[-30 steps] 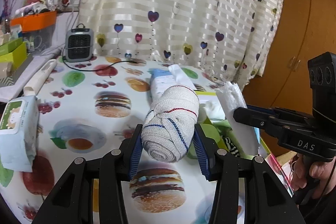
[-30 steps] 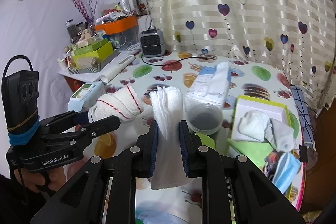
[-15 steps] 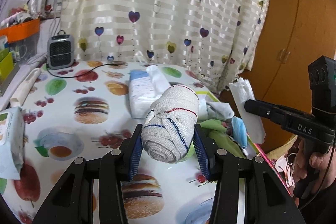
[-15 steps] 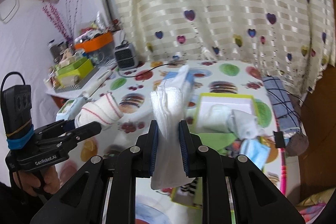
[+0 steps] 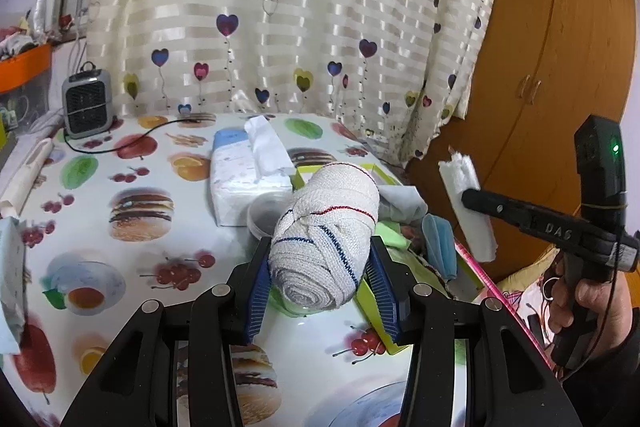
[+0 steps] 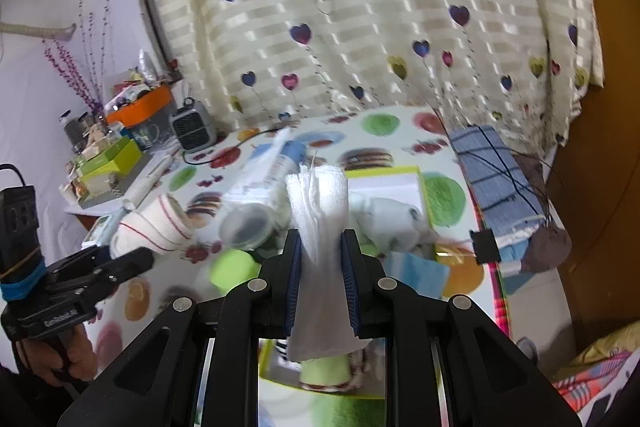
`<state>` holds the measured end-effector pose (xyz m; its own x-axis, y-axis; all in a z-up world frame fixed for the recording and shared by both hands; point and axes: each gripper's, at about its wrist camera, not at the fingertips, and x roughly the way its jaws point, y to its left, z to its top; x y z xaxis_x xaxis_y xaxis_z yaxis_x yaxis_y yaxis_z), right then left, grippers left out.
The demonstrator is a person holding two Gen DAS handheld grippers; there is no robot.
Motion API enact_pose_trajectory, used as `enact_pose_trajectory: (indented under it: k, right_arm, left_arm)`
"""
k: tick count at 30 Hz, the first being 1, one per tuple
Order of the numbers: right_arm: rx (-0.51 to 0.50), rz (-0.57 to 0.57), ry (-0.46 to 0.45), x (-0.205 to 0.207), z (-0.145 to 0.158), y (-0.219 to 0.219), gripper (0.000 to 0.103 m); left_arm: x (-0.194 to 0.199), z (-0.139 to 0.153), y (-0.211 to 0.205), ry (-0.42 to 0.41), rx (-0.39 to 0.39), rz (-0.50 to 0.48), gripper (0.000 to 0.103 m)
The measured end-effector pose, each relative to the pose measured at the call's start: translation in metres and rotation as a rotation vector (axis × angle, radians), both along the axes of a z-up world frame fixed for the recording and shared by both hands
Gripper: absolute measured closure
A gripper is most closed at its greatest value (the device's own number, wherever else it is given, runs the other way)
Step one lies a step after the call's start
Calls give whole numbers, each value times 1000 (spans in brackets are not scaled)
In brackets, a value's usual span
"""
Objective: Organize soft objects
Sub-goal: 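Lift the rolled towel and white cloth and carry them over the tray, then lower the rolled towel and white cloth into the tray and open both grippers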
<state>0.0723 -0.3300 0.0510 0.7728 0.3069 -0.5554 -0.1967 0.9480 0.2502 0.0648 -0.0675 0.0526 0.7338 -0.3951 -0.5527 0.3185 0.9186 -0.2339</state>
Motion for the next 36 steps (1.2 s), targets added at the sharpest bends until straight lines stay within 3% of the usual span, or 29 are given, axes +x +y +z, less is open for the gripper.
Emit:
enact_pose_trajectory:
  k: [16,30,36]
  right_arm:
    - [-25,25,200,31,-69,-2,78]
    - [-99,26,131,12,-49,5,76]
    - [-100,9,147,18,-59,0,76]
  left_arm:
    - [9,-6,-19,25,22,-39,58]
    - [22,-9,-46,27,39,-80,58]
    - [29,-12,-58,33,51,-99,58]
